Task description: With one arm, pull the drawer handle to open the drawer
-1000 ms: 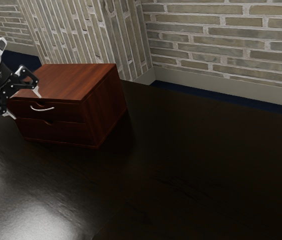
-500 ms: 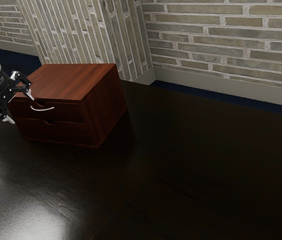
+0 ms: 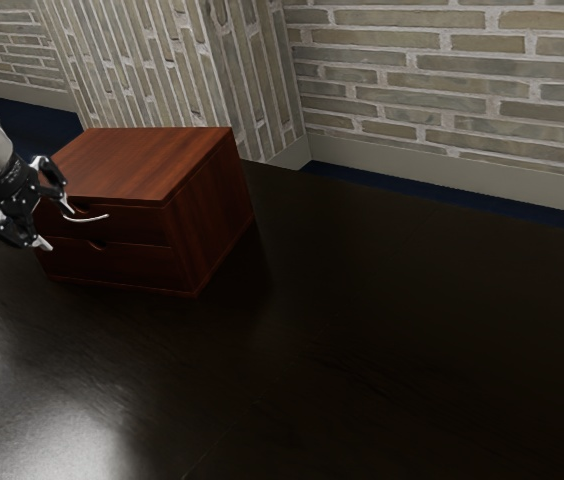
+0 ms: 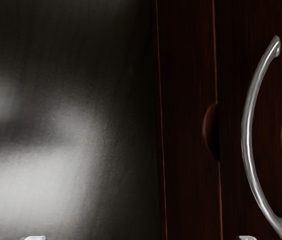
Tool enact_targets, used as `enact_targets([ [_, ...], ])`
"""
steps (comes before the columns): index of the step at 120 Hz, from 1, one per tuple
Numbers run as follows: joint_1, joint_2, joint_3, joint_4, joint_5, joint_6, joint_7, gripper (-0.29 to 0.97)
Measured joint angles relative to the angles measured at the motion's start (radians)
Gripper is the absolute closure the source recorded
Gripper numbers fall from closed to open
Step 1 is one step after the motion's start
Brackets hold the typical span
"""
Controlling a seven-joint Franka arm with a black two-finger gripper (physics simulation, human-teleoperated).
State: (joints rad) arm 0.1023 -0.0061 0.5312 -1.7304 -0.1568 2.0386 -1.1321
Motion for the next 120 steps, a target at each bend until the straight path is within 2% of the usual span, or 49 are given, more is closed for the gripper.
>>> enact_targets([
  [32, -0.023, 0.042, -0.009, 0.04, 0.013, 0.038, -0.015, 0.34],
  [70, 0.012, 0.085, 0.004, 0.071, 0.06, 0.054, -0.024, 0.36],
  [120, 0.019, 0.158, -0.007, 0.118, 0.06, 0.084, -0.028, 0.38],
])
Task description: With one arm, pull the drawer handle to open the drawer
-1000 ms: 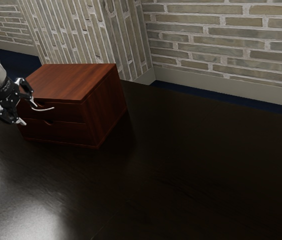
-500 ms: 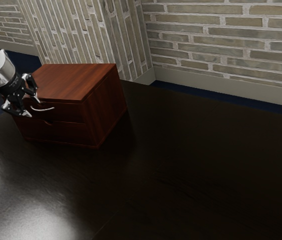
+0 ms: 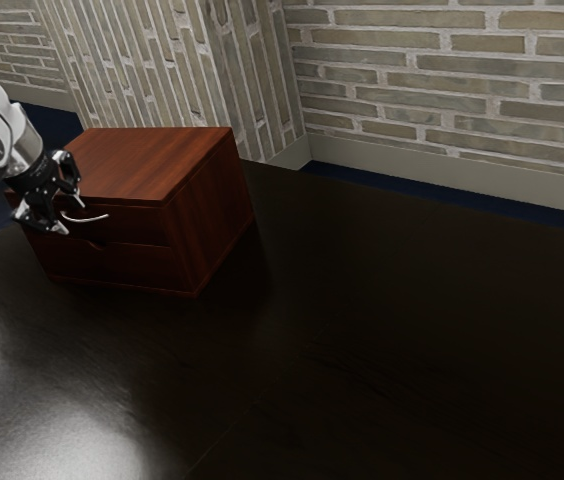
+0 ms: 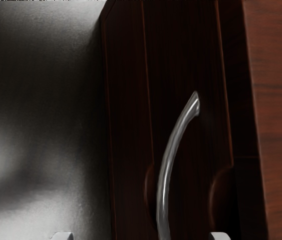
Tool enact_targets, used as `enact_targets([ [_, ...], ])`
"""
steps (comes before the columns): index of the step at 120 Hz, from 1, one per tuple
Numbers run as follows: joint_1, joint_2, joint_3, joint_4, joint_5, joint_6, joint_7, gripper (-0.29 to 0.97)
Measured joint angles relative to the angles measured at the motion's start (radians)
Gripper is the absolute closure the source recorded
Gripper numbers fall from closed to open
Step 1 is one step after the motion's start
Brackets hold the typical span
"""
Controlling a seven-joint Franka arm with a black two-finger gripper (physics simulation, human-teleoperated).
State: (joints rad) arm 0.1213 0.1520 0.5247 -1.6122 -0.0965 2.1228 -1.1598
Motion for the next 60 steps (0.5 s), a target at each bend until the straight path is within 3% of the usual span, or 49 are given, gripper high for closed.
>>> enact_targets([
  [36, 0.015, 0.059, -0.003, 0.024, 0.0, 0.008, 0.003, 0.41],
  [60, 0.015, 0.066, 0.0, 0.02, -0.002, 0.005, 0.01, 0.57],
])
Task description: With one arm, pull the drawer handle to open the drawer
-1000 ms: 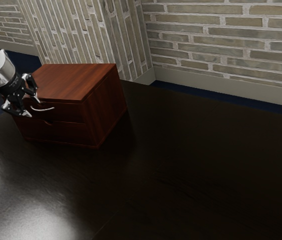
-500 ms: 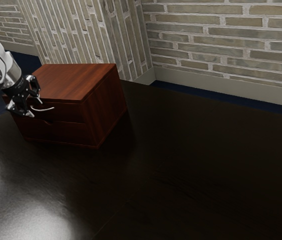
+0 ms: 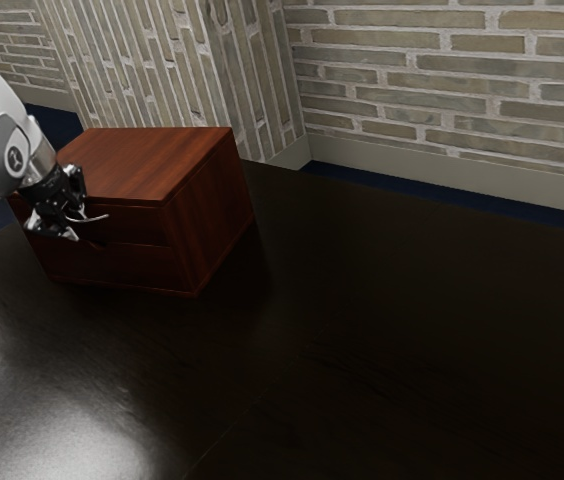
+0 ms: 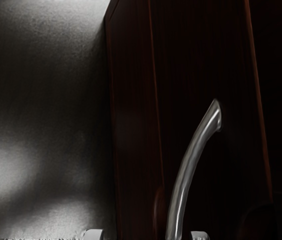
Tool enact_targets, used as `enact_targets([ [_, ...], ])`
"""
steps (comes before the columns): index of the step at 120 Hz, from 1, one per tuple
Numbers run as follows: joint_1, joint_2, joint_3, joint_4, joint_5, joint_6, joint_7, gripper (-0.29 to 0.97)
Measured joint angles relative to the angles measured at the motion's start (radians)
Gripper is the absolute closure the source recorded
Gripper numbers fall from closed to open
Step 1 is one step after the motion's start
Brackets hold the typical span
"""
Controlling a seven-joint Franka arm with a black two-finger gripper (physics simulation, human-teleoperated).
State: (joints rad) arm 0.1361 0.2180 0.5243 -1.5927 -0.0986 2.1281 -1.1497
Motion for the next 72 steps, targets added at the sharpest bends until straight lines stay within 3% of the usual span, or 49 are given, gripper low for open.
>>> enact_targets([
  [27, 0.002, -0.036, 0.0, -0.038, -0.003, -0.008, -0.004, 0.71],
  [72, -0.009, -0.234, 0.026, -0.24, -0.001, -0.006, 0.0, 0.75],
])
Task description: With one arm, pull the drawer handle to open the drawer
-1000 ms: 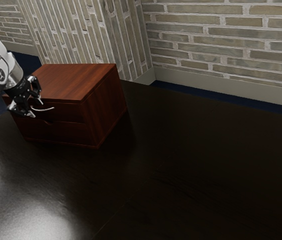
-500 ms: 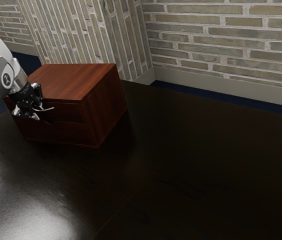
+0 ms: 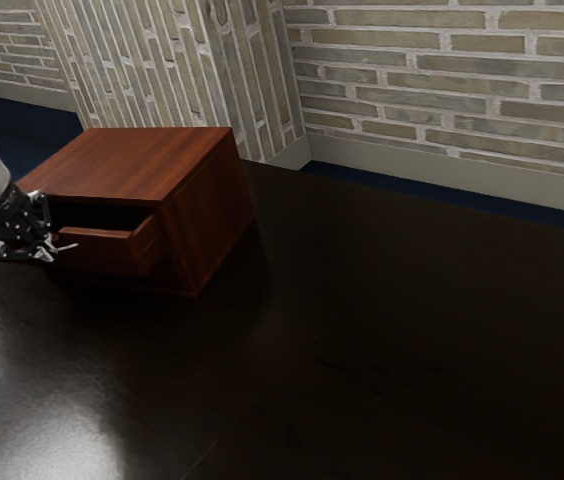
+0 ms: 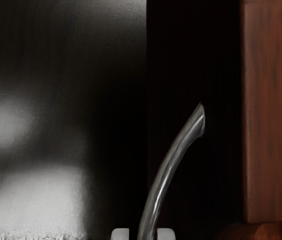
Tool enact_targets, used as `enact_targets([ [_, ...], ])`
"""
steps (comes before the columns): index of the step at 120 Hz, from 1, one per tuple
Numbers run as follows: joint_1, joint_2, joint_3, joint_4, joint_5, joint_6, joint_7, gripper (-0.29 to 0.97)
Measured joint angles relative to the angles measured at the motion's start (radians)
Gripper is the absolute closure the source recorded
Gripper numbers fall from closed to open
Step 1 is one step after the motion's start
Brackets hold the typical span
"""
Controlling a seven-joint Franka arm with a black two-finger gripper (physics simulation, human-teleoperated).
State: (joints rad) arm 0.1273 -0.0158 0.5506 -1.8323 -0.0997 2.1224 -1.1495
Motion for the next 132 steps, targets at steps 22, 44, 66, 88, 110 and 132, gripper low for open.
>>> enact_targets([
  [22, 0.001, -0.068, 0.012, -0.065, 0.009, 0.002, 0.006, 0.76],
  [44, 0.002, -0.157, 0.03, -0.137, 0.051, 0.002, 0.012, 0.77],
  [66, 0.006, -0.227, 0.029, -0.205, 0.101, 0.001, 0.015, 0.76],
  [88, 0.001, -0.29, 0.029, -0.257, 0.147, 0.002, 0.018, 0.76],
  [110, -0.002, -0.32, 0.029, -0.28, 0.172, 0.002, 0.02, 0.76],
  [132, -0.002, -0.317, 0.029, -0.279, 0.175, 0.003, 0.022, 0.72],
])
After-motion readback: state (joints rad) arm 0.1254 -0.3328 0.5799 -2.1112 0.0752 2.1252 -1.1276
